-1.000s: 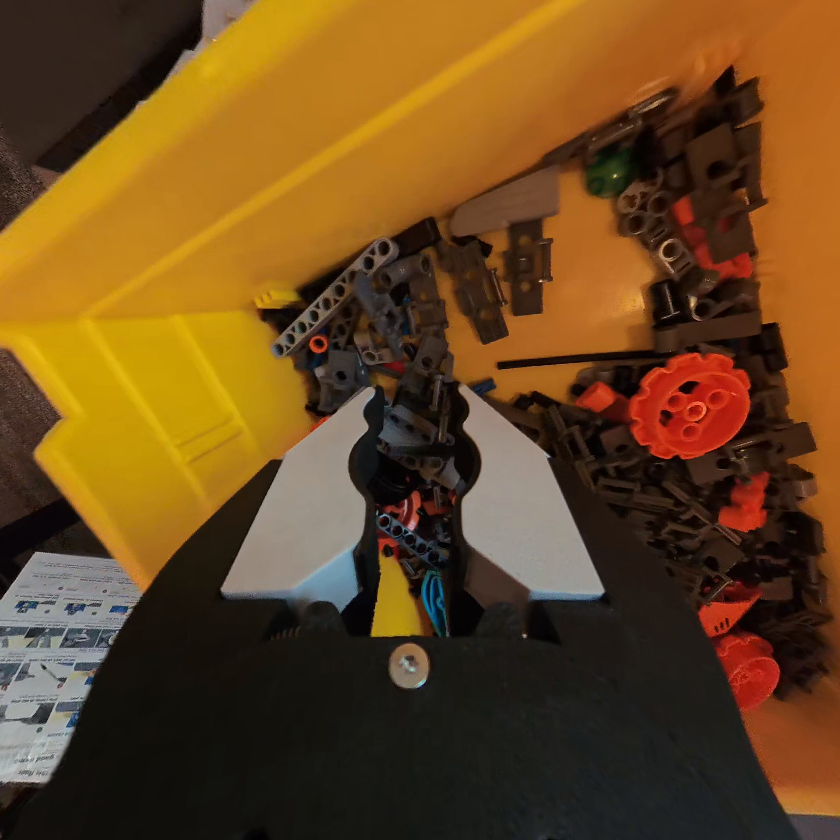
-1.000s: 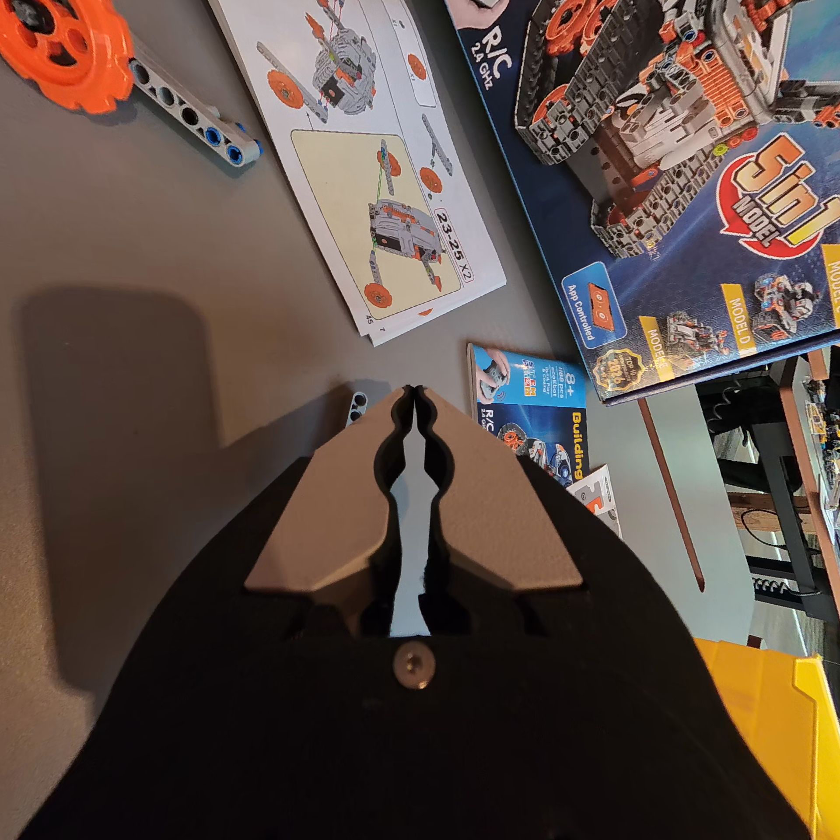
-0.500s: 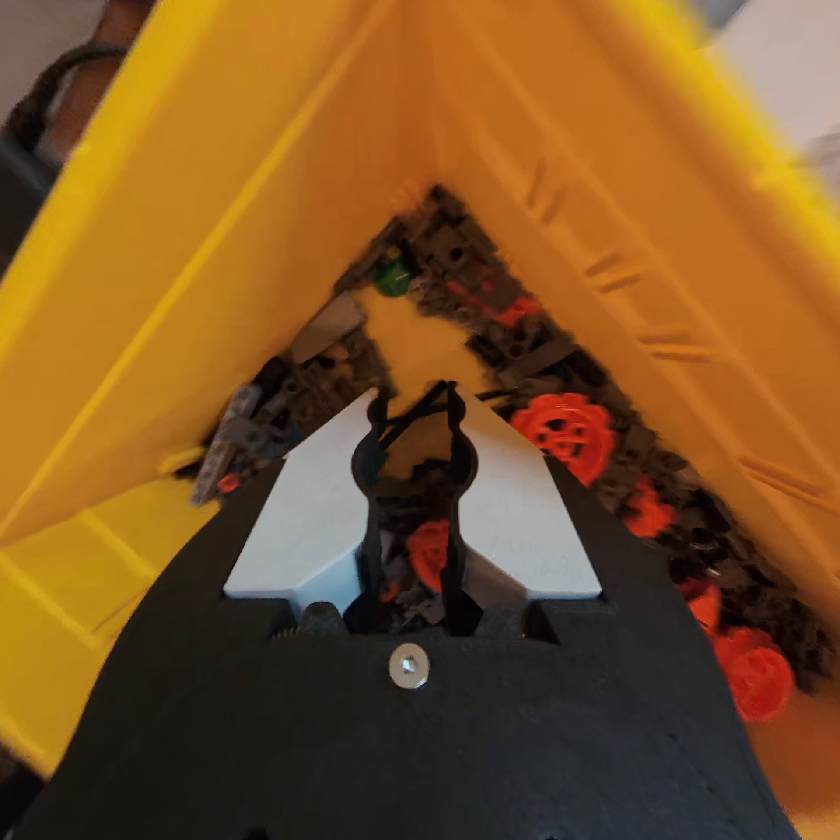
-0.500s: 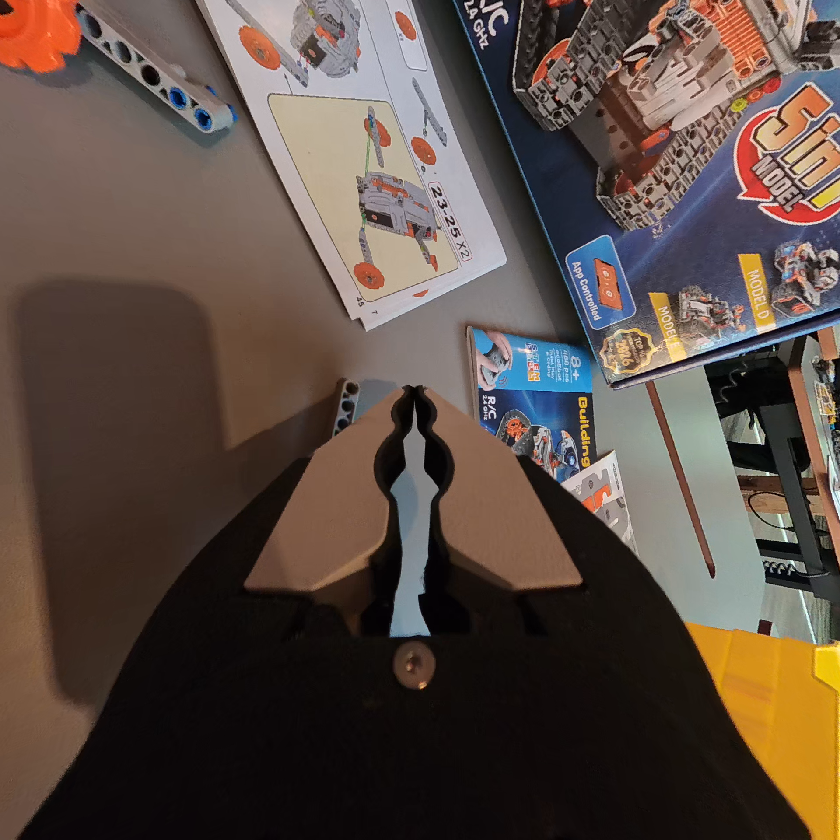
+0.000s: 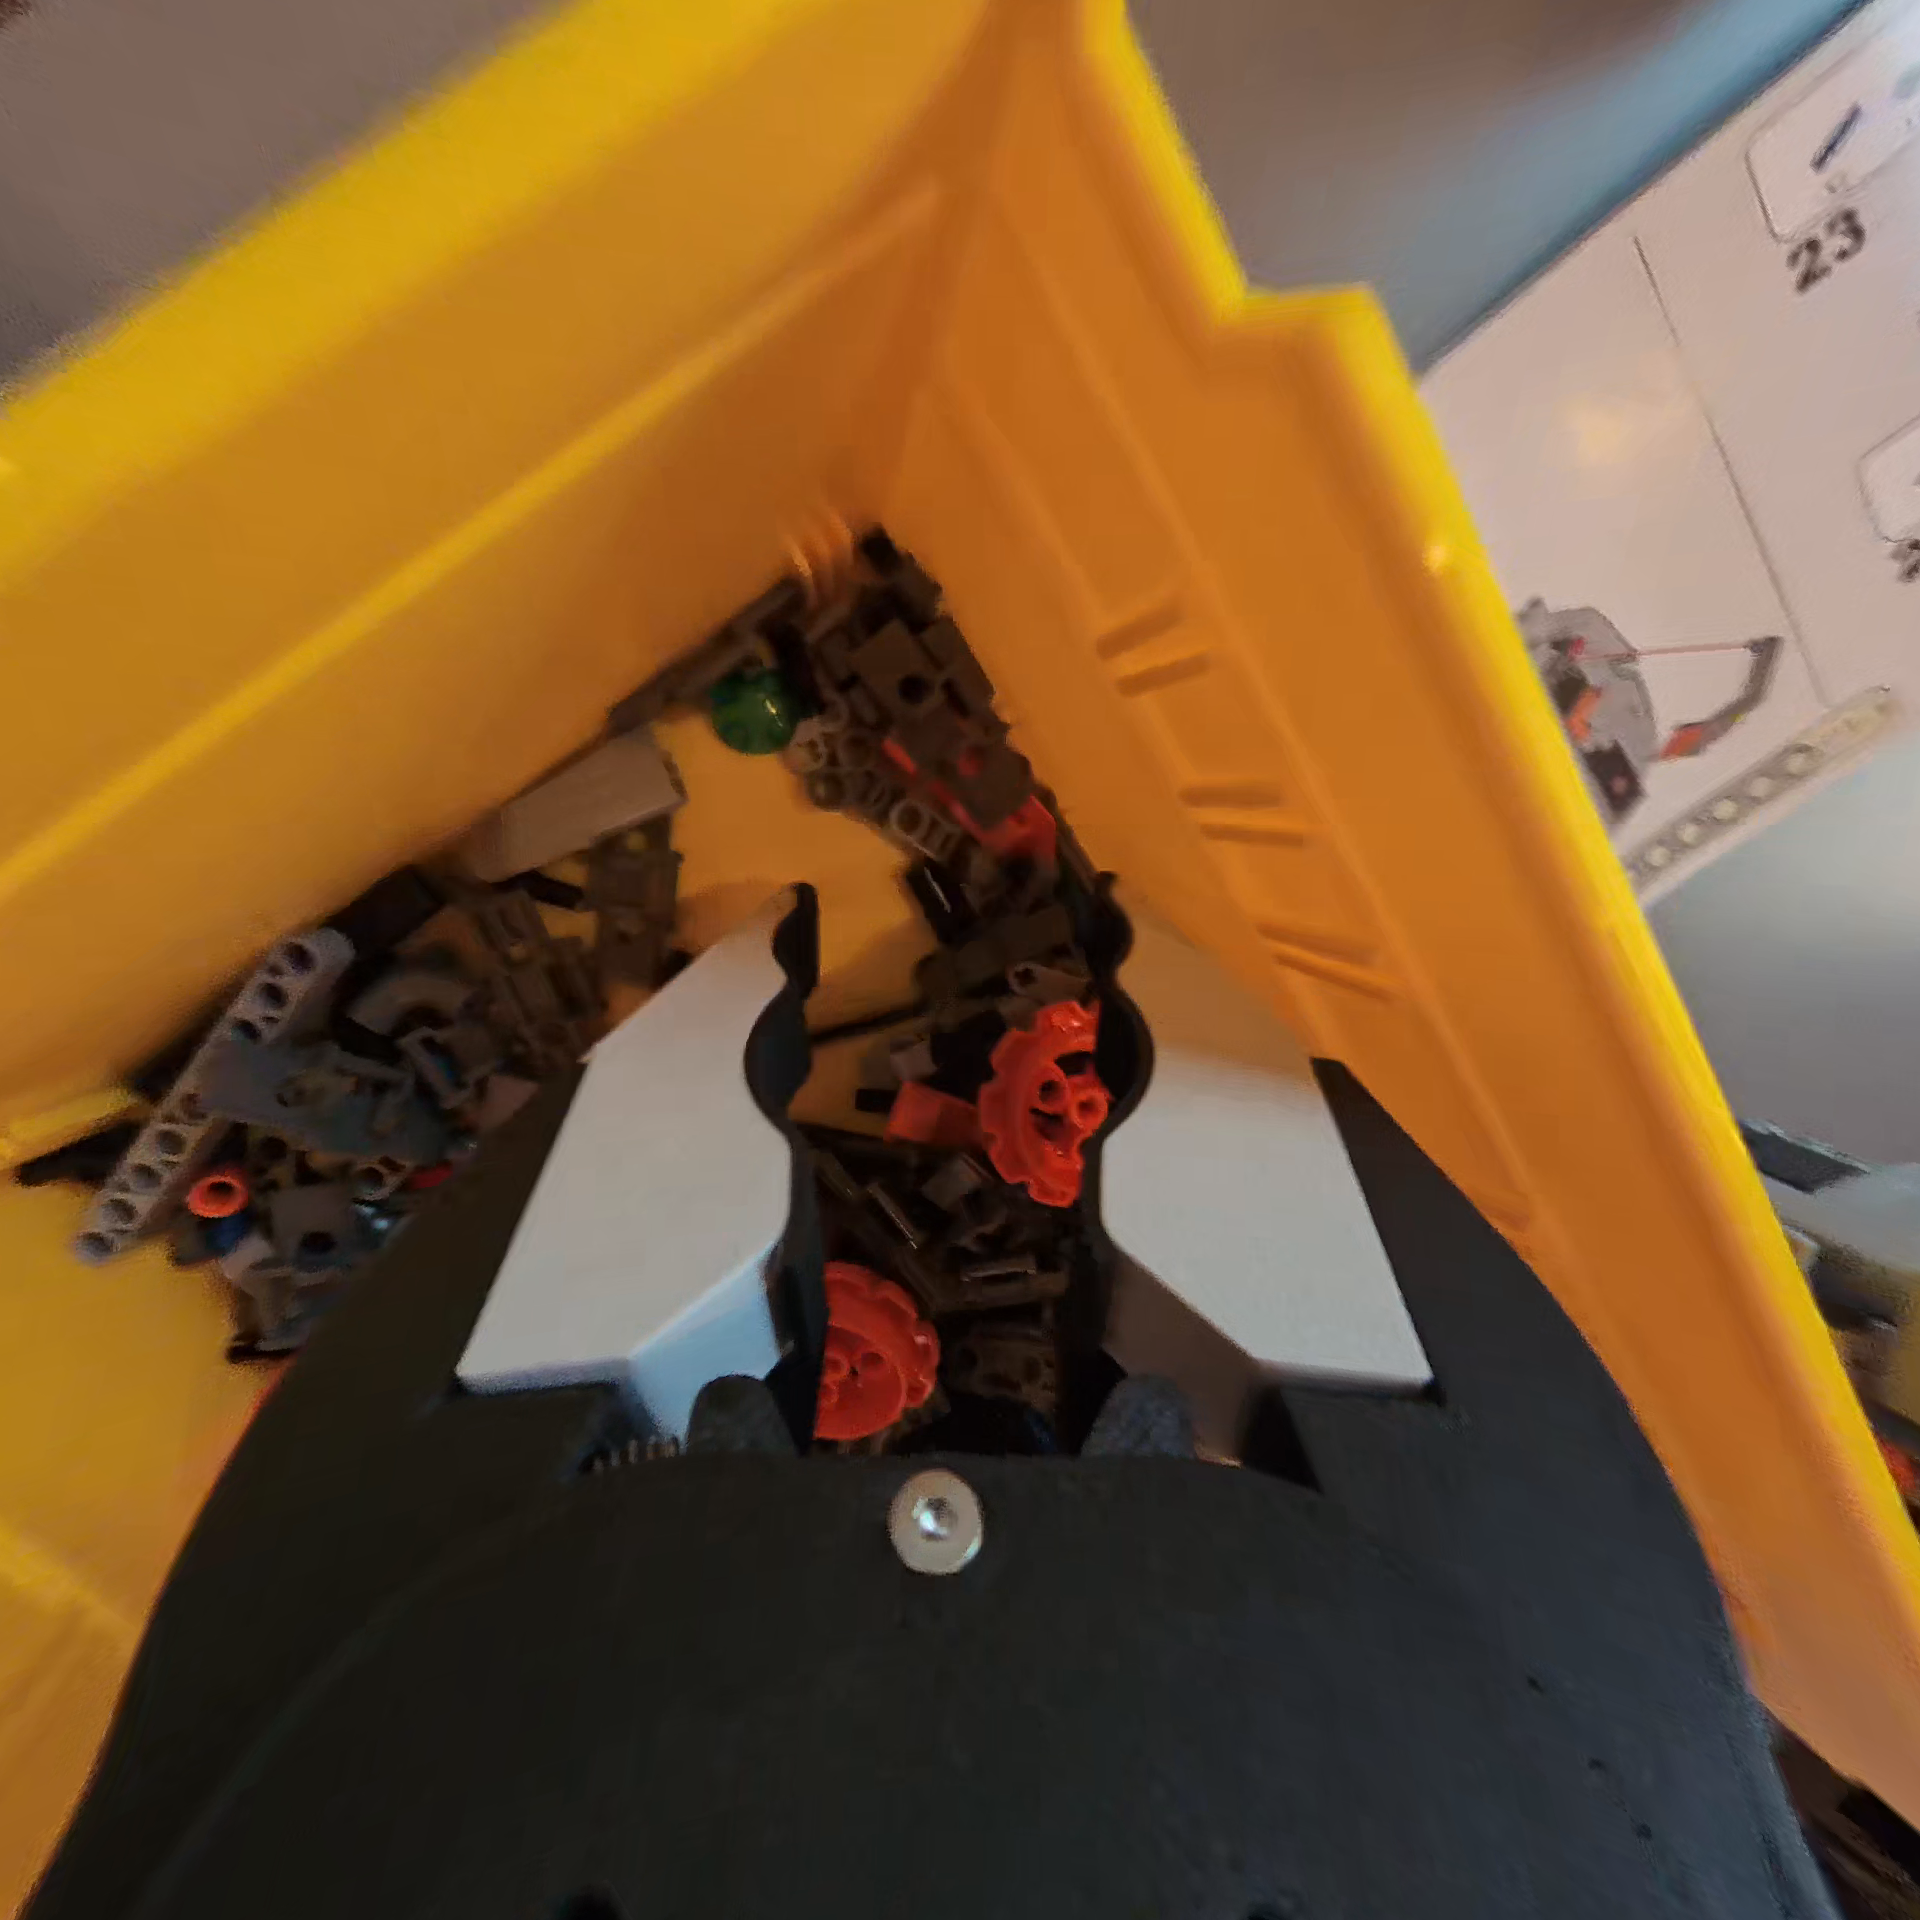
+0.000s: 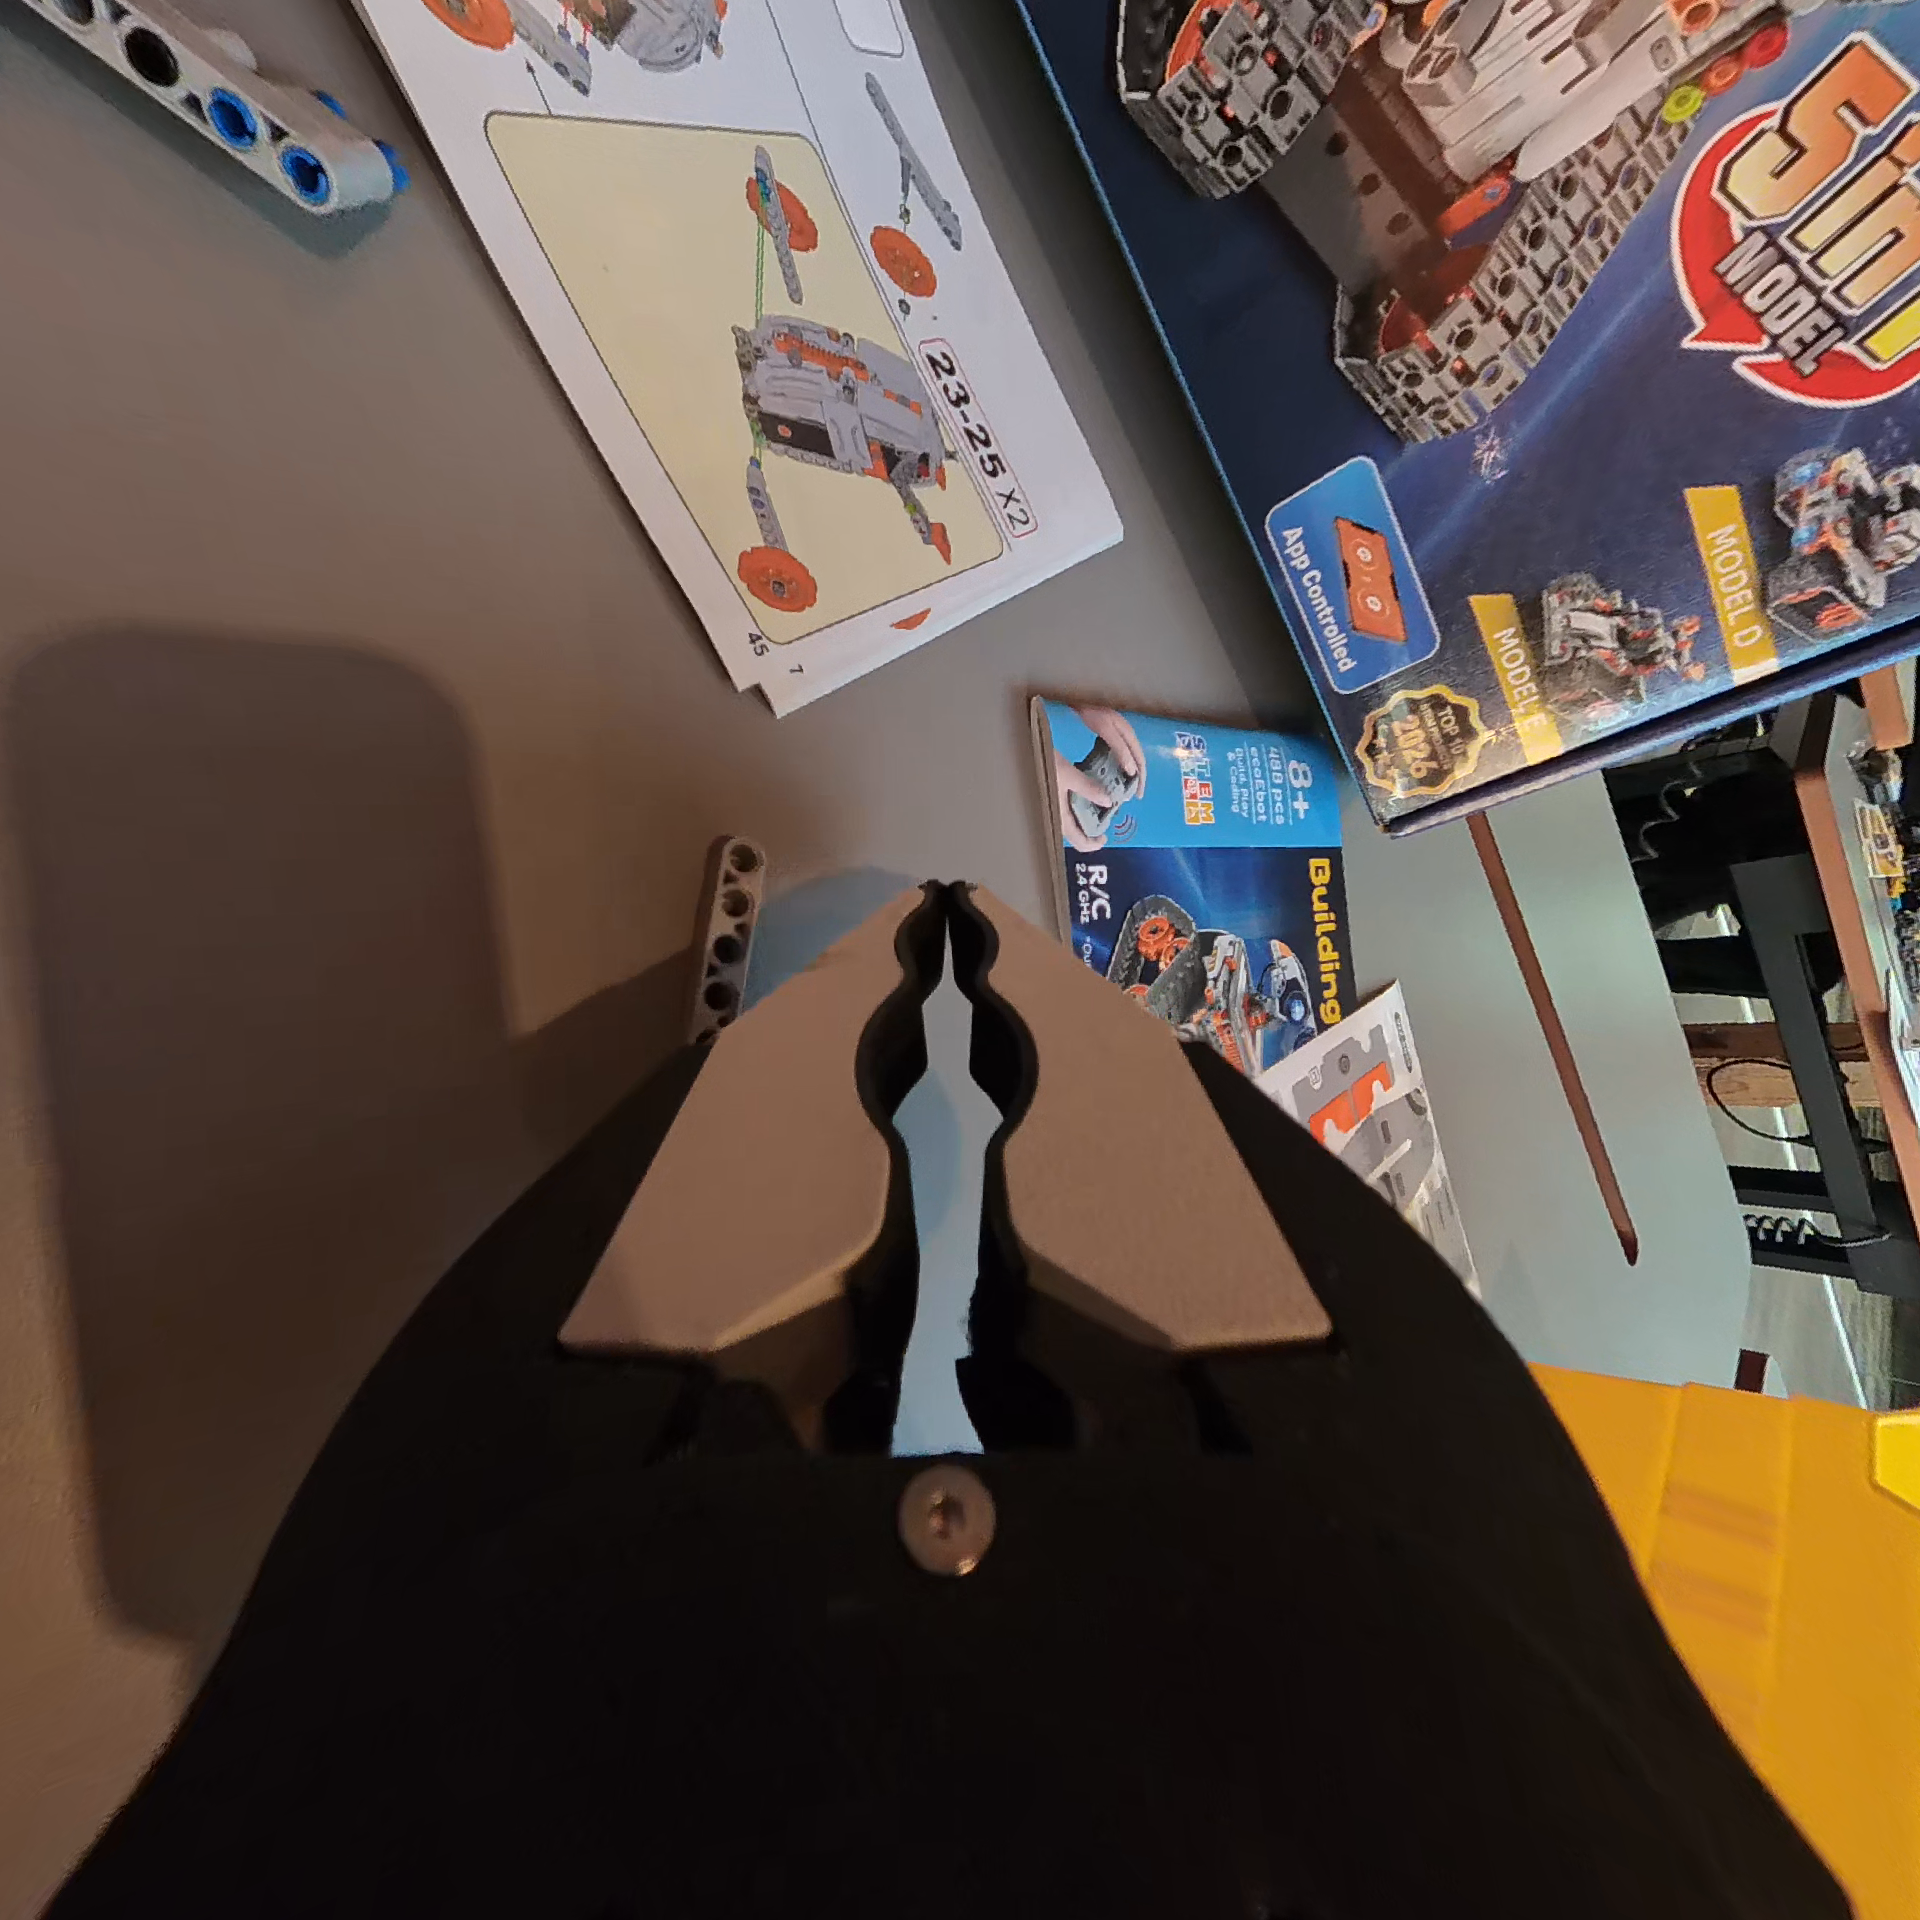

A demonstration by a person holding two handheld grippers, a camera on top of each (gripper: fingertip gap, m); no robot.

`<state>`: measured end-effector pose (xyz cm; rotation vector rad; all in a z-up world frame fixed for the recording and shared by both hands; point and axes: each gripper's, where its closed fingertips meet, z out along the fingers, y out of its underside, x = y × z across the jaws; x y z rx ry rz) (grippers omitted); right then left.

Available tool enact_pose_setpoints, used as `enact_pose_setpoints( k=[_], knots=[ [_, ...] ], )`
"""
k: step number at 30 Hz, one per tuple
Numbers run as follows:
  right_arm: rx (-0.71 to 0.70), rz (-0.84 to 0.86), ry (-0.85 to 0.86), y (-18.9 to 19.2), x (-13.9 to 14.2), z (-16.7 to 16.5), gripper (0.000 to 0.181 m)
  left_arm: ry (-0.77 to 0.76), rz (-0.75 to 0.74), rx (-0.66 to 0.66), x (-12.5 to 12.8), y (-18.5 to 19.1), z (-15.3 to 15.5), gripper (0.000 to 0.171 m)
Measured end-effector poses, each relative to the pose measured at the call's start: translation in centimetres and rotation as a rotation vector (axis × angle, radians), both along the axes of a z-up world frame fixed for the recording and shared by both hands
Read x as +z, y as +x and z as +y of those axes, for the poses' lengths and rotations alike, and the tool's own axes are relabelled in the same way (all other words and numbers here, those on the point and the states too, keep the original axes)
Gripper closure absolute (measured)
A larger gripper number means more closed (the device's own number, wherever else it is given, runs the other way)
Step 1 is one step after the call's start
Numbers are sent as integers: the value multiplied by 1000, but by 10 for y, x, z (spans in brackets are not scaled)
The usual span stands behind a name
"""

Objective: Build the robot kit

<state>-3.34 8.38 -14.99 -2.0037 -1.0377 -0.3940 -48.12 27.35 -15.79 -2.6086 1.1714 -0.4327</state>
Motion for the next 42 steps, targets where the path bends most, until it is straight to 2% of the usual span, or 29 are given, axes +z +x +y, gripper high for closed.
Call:
enact_pose_setpoints(
  k=[1, 2, 3, 4, 5, 7, 9, 12, 15, 19, 22, 29, 30, 31, 32, 36, 39, 42],
  knots=[
    [-3, 2, -3, 1, -1, 0, 181, 33, 31, 1, -1, -1, 4, 115],
    [-7, 4, -4, 2, -1, 0, 181, 60, 87, 6, -4, -6, 8, 122],
    [-10, 5, -4, 3, -2, 0, 181, 91, 134, 14, -5, -11, 12, 114],
    [-13, 7, -6, 4, -2, 0, 181, 103, 163, 25, -5, -15, 14, 121],
    [-15, 9, -8, 4, -3, 0, 181, 125, 214, 41, -5, -25, 17, 139],
    [-17, 6, -11, 4, -4, 1, 181, 167, 308, 86, -5, -50, 25, 154],
    [-19, -2, -18, 5, -6, 1, 181, 140, 286, 121, -4, -60, 24, 147],
    [-24, -6, -28, 6, -9, 1, 181, 76, 169, 155, 7, -54, 17, 138],
    [-29, -3, -33, 8, -11, 1, 181, -19, 79, 93, 21, -40, -9, 126],
    [-35, 4, -34, 10, -11, 2, 181, 13, 174, 48, 23, -51, -17, 117],
    [-40, -5, -30, 11, -9, 1, 181, -37, 135, -3, 20, -41, -27, 116],
    [-47, 4, -15, 13, -5, 1, 181, -29, 180, -135, 8, -23, -35, 109],
    [-49, 4, -17, 14, -6, 1, 181, -14, 215, -126, 5, -27, -31, 109],
    [-49, 3, -17, 14, -6, 1, 181, 16, 268, -104, 3, -35, -24, 119],
    [-49, 2, -18, 14, -6, 1, 181, 41, 323, -79, 1, -45, -17, 121],
    [-48, -1, -18, 14, -6, 2, 181, 61, 351, 68, 2, -73, 0, 128],
    [-51, 0, -18, 15, -6, 2, 181, 45, 276, 106, 12, -72, -2, 125],
    [-54, 1, -20, 16, -7, 2, 181, 31, 137, 68, 29, -46, -13, 114]
  ],
)
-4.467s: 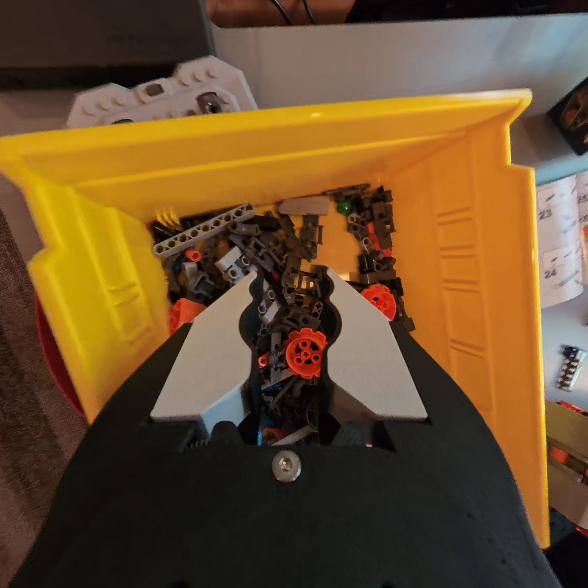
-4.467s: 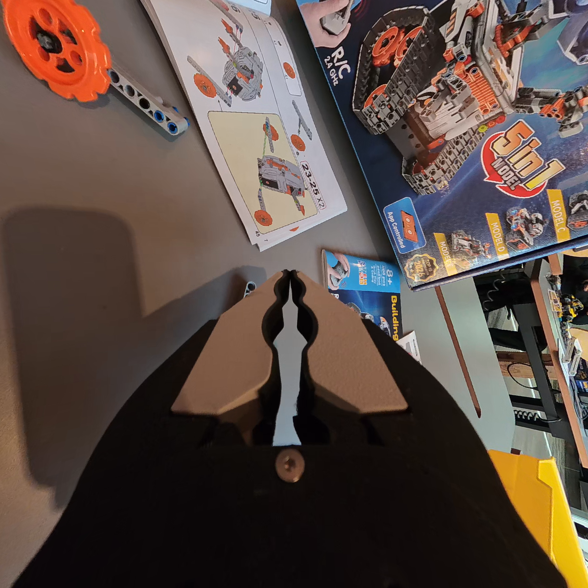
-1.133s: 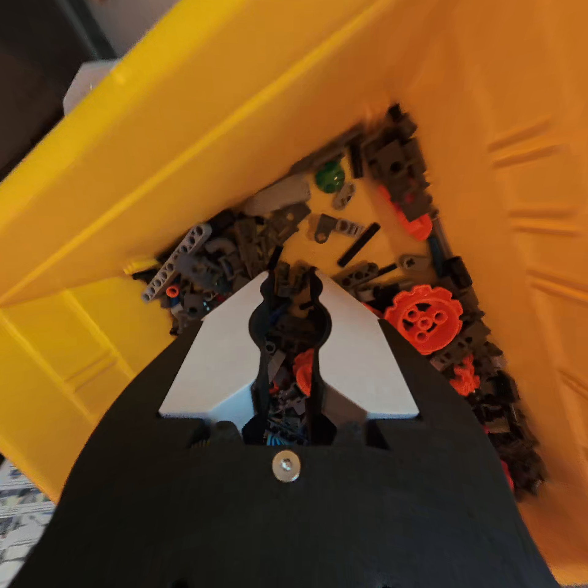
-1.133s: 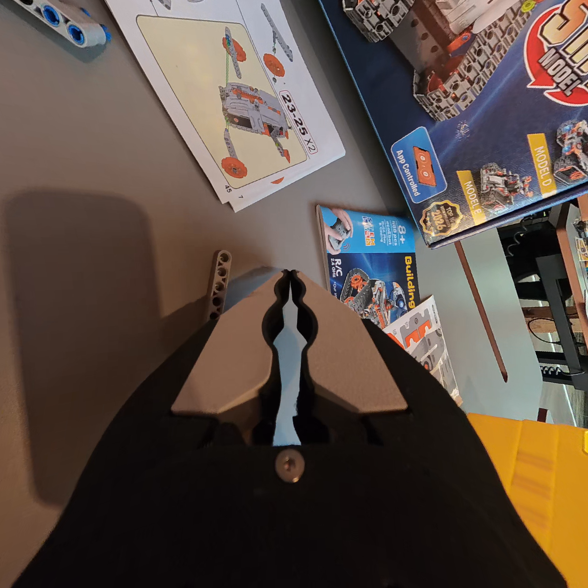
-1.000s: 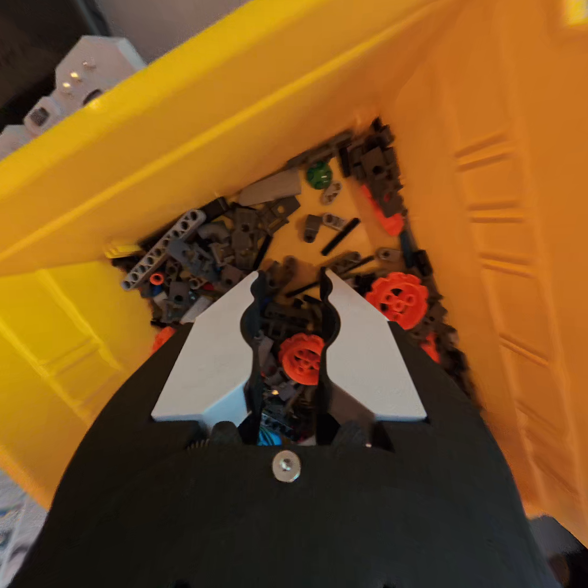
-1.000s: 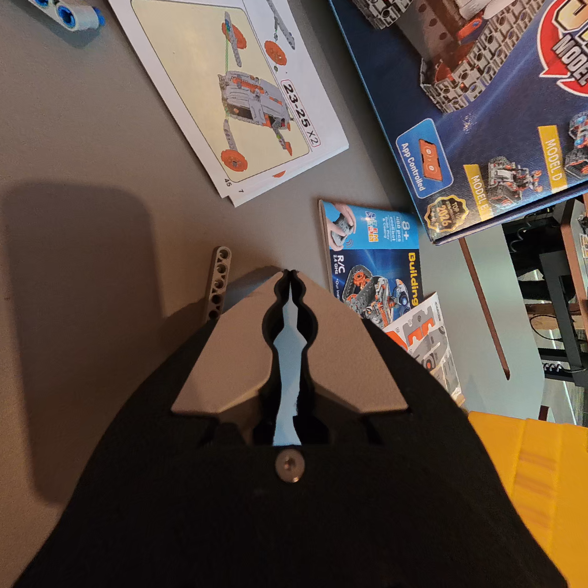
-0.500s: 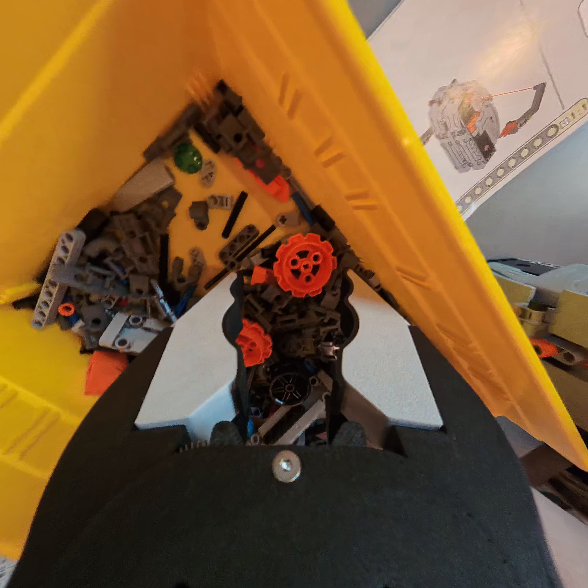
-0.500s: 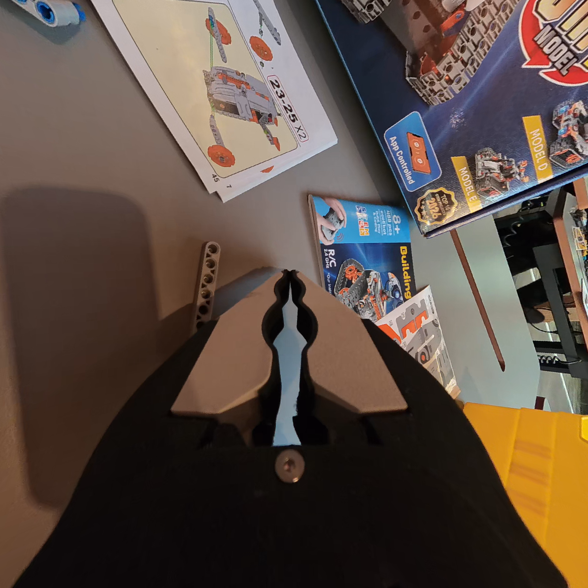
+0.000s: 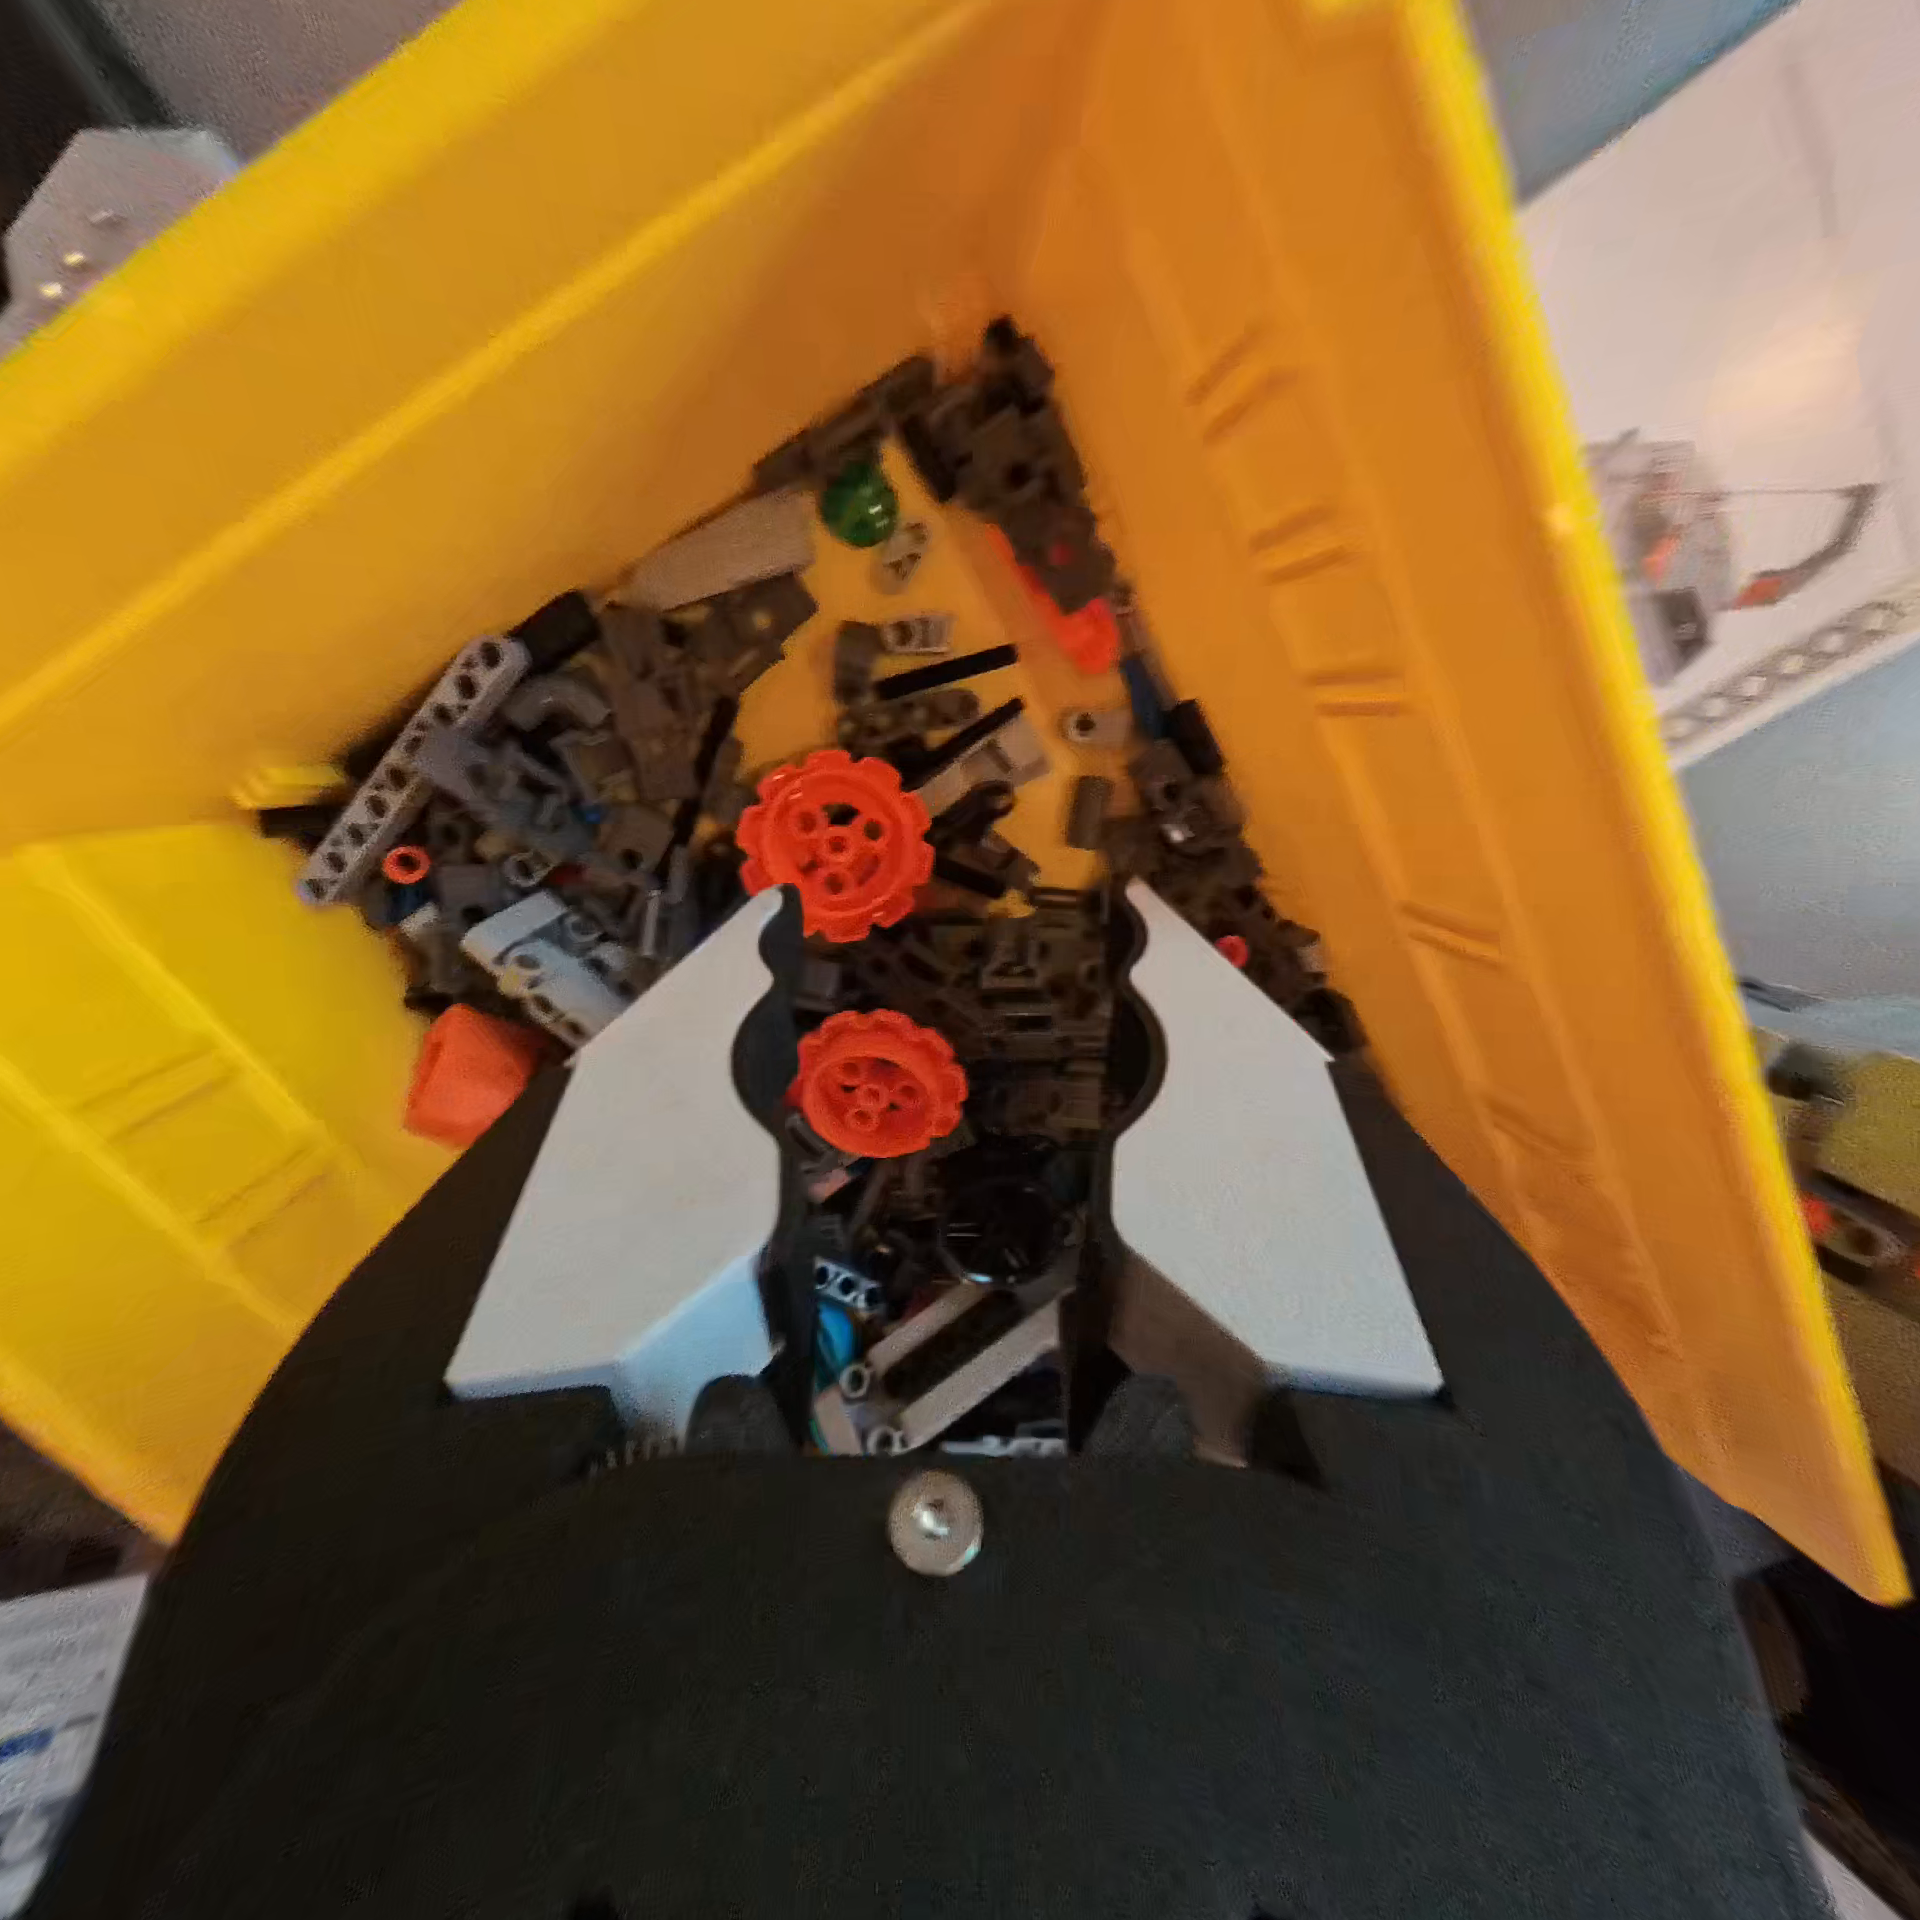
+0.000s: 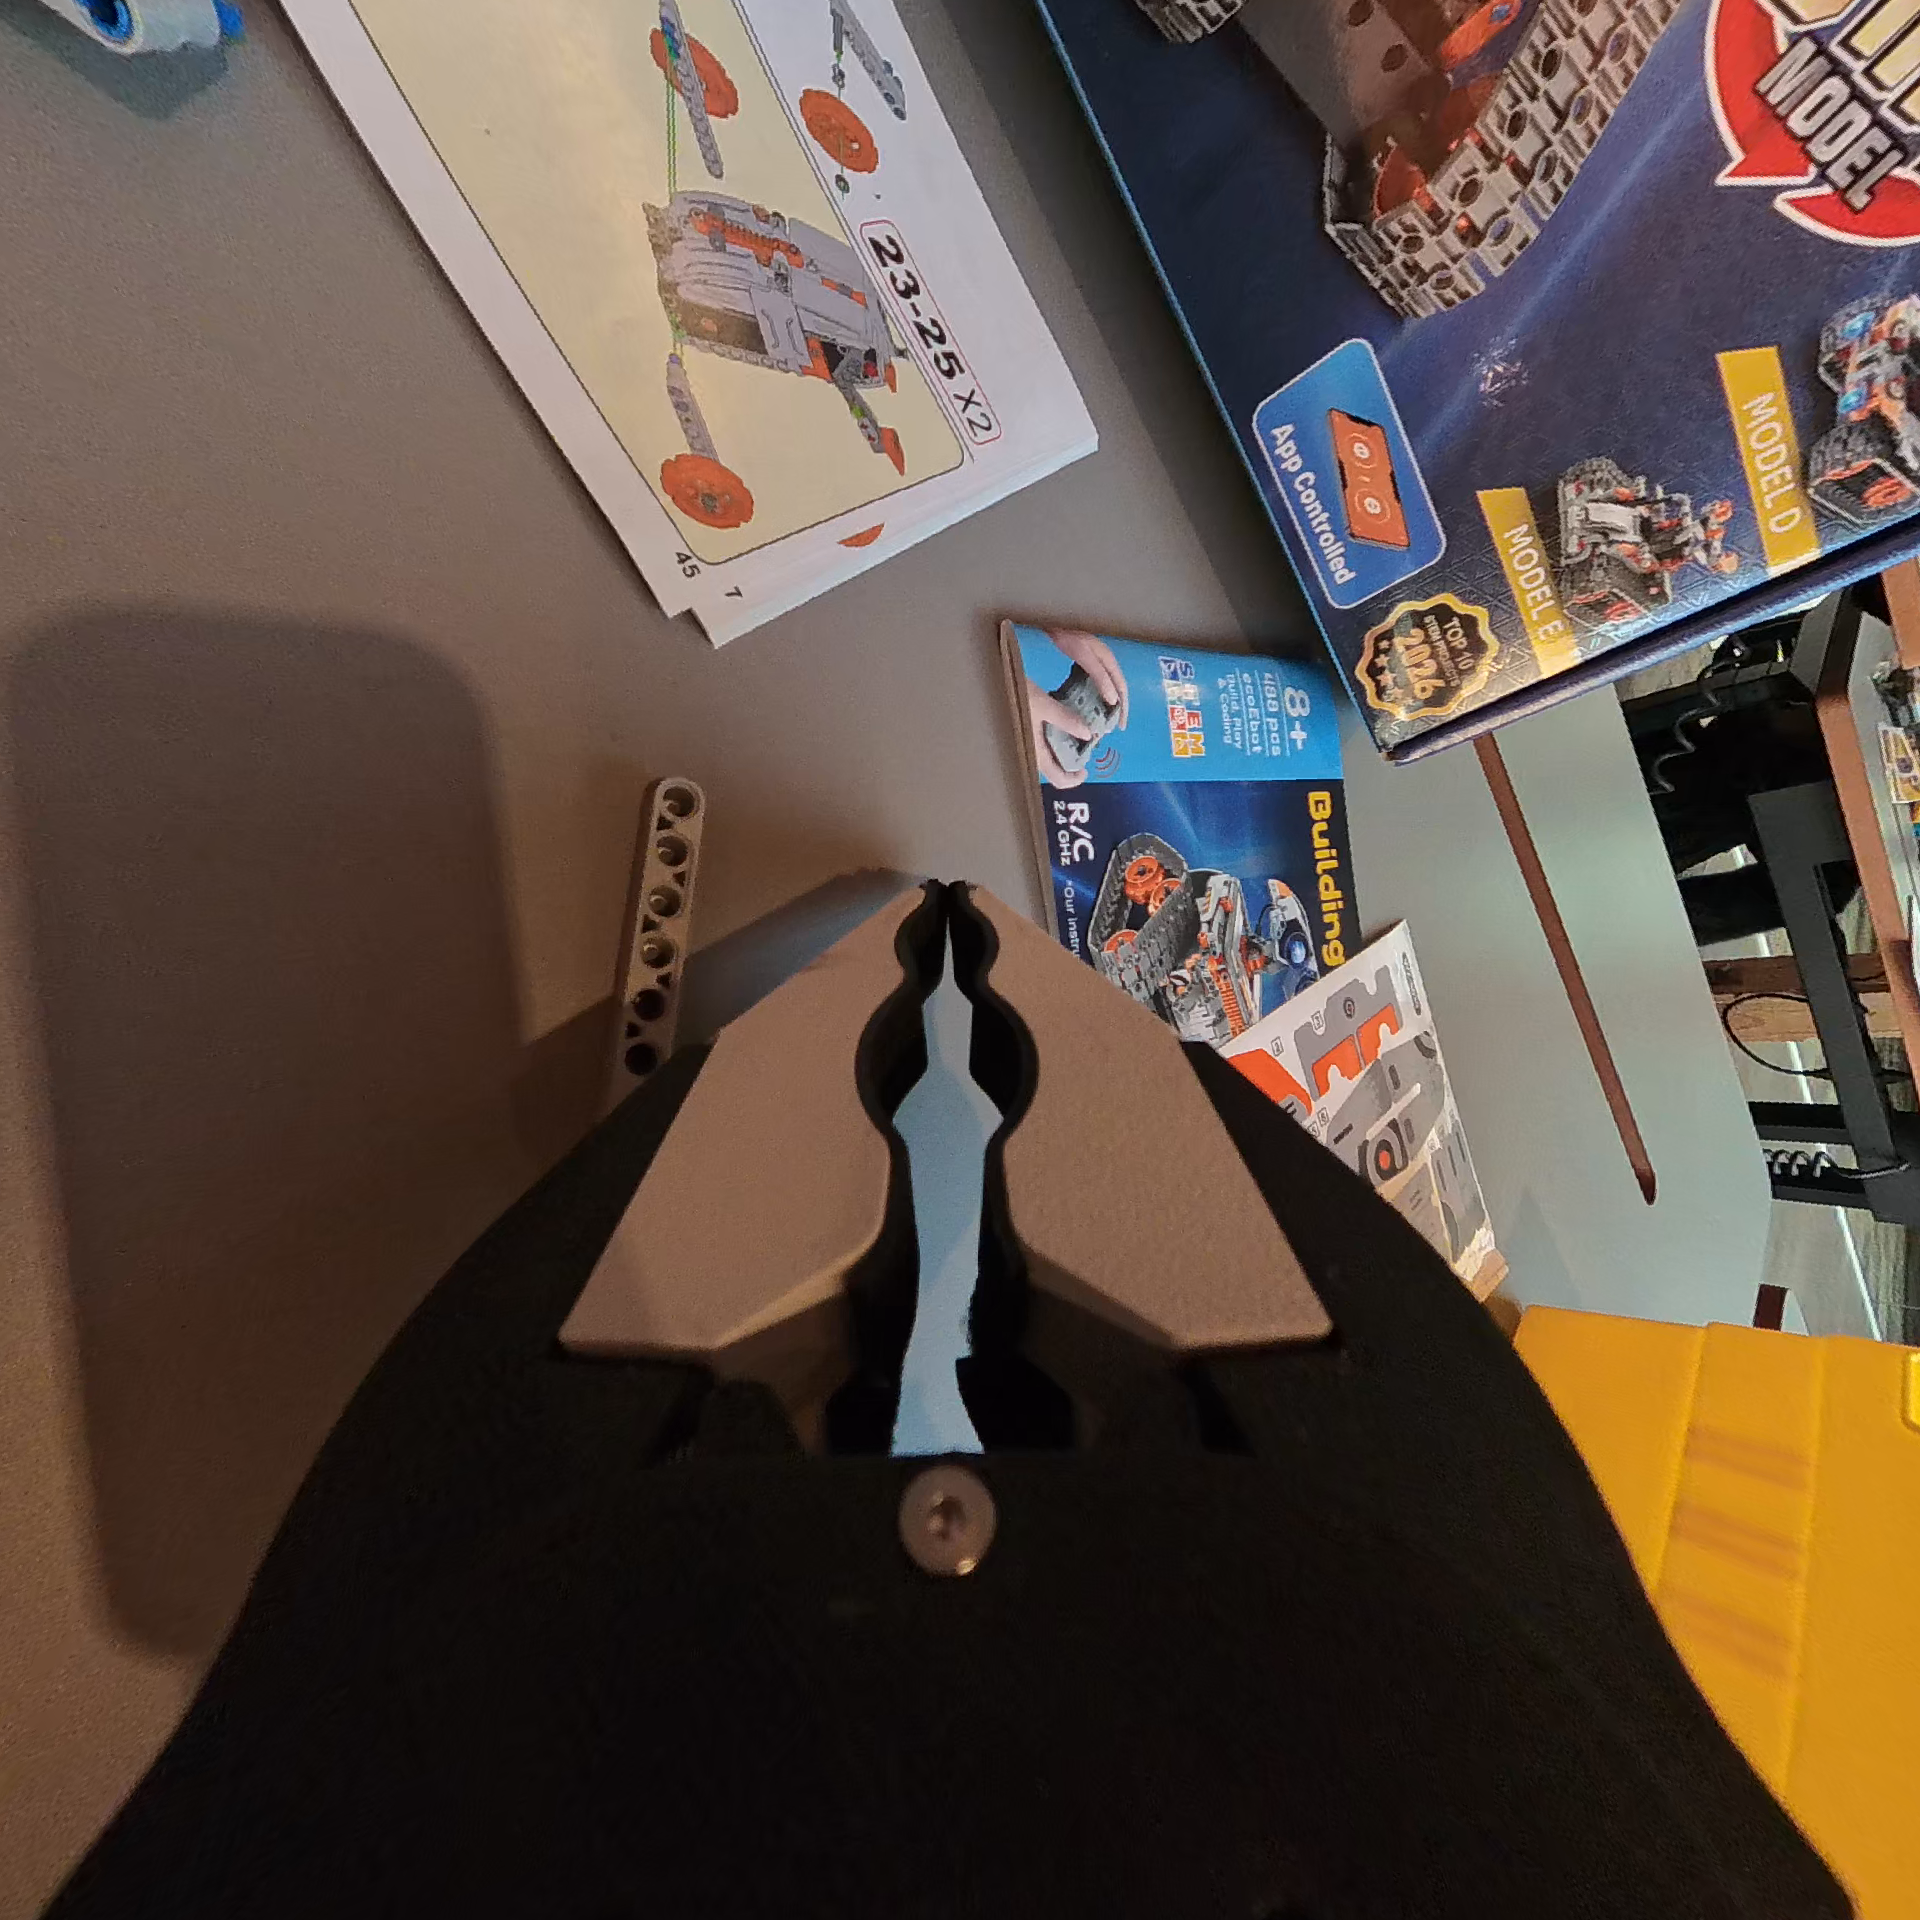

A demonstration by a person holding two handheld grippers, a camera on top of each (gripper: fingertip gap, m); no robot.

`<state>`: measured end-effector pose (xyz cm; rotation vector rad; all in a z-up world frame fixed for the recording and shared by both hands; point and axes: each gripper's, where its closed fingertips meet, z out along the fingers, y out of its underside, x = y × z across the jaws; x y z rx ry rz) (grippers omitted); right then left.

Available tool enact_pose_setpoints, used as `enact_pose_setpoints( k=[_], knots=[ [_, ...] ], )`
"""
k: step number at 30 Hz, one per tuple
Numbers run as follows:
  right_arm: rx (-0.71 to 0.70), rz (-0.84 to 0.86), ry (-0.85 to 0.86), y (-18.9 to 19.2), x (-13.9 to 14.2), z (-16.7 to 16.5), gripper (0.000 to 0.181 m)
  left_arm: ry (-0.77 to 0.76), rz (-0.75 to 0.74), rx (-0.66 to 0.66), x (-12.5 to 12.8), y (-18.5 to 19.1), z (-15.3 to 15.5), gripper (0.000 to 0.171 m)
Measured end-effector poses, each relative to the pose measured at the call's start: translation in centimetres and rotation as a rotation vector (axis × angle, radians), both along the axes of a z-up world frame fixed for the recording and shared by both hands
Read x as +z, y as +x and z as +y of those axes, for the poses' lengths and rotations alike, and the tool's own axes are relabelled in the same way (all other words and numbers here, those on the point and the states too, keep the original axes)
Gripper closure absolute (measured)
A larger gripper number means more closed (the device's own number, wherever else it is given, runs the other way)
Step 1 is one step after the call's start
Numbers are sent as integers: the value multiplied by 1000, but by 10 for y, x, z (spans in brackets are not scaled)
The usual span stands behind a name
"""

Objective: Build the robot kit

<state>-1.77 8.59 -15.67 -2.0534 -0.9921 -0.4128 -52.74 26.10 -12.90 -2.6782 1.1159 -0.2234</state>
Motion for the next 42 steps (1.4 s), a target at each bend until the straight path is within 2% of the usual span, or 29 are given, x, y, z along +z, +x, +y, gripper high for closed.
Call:
enact_pose_setpoints(
  k=[2, 4, 10, 11, 14, 18, 26, 29, 32, 35, 38, 42],
  knots=[
    [-2, -2, 0, 0, 0, 0, 181, -37, -39, -54, 2, 18, -12, 93],
    [-4, -3, -3, 1, -1, 0, 181, -21, 38, -78, -9, 21, -10, 71],
    [-4, -8, -4, 1, -1, 0, 181, 11, 281, -50, -36, 2, 3, 52],
    [-3, -6, -3, 1, -1, 0, 181, 15, 292, -36, -36, -1, 6, 53],
    [-1, -6, -7, 1, -2, 0, 181, 79, 344, 28, -28, -22, 19, 80],
    [2, -7, -7, 1, -1, 0, 181, 82, 314, 96, -19, -39, 21, 92],
    [0, -12, -1, 2, 1, -1, 181, 77, 298, 151, 3, -47, 7, 97],
    [-1, -9, 0, 2, 1, -1, 181, 48, 280, 133, 6, -43, -3, 105],
    [0, -12, -3, 2, 0, -1, 181, 5, 190, 39, 8, -18, -17, 135],
    [3, -13, -2, 2, 1, -2, 181, -24, 117, -54, 6, 7, -27, 147],
    [4, -12, -3, 2, 0, -2, 181, -82, 162, -57, -6, 6, -33, 144],
    [7, -13, -4, 2, 0, -2, 181, -160, 206, -16, -18, -2, -39, 127]
  ],
)
